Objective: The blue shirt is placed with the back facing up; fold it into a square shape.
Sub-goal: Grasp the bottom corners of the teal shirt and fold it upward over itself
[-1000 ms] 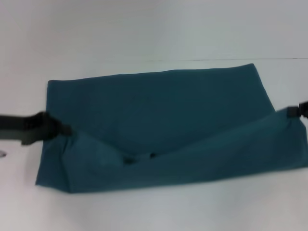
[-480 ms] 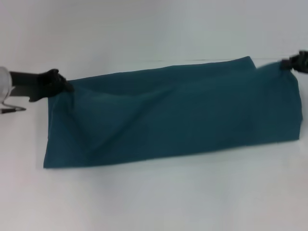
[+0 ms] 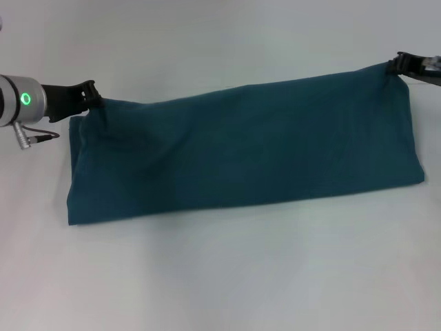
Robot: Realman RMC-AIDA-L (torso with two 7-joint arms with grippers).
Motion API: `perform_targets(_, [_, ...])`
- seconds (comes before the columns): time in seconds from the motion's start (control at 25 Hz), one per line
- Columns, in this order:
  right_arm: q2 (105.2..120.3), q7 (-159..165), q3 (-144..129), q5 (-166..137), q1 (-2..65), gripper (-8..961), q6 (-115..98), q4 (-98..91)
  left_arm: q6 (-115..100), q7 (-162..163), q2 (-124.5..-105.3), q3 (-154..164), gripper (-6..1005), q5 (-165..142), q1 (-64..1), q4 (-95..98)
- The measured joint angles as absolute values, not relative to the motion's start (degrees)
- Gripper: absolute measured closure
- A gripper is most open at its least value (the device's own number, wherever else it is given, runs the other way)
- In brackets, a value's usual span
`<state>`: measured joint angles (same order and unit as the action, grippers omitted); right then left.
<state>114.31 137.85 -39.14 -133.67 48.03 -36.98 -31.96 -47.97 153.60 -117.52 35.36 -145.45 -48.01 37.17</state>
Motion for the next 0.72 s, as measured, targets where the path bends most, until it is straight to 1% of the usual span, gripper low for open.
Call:
perform_targets(0.36, [115.52,138.23,-44.39,-133.76,51.14,828,-28.60,-29.16,-43.33,153.63,-117.88,35.93,960,-145.46,-47.68,35.52])
perform_targets(0.72, [115.72,137.85,-47.57,-133.84,54.43,819,-23.13,-24.33,-41.20,154.37,-118.26,35.96,960,-145.46,-47.61,35.52])
